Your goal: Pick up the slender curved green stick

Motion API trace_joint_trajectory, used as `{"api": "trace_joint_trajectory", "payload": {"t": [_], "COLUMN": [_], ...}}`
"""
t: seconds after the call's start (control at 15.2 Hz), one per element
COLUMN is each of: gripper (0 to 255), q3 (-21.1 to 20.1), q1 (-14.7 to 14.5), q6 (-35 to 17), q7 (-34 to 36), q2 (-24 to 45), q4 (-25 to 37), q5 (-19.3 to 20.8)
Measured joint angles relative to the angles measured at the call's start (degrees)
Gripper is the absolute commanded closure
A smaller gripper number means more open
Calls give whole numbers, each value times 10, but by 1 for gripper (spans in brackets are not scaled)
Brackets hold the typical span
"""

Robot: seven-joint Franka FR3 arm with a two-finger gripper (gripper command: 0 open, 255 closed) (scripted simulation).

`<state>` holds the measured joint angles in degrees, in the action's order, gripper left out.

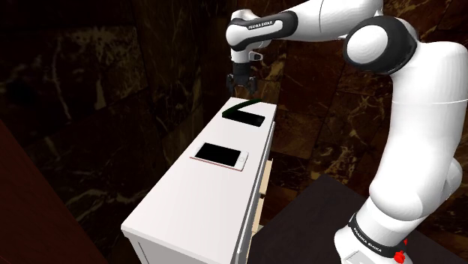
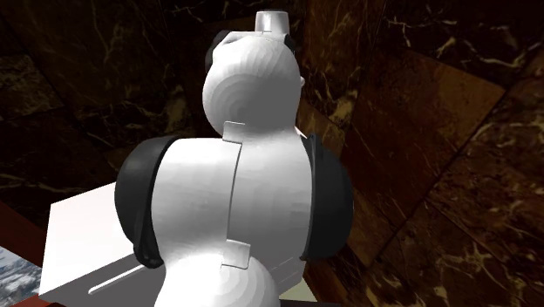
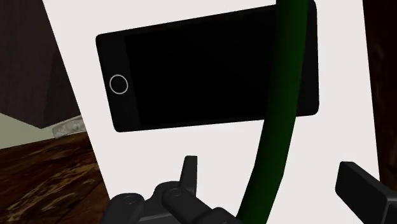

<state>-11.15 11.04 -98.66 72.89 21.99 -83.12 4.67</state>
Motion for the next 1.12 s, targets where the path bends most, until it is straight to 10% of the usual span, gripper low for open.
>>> {"api": "trace_joint_trajectory", "payload": {"t": [0.59, 0.66, 1.12], "gripper": [0, 255, 255], "q3": [9, 10, 10], "q1": [0, 0, 1], "q6": [-40, -43, -45], "q7": [31, 31, 31], "q2": [35, 36, 36], "q4": [-4, -6, -7], "q5": [3, 3, 3]}}
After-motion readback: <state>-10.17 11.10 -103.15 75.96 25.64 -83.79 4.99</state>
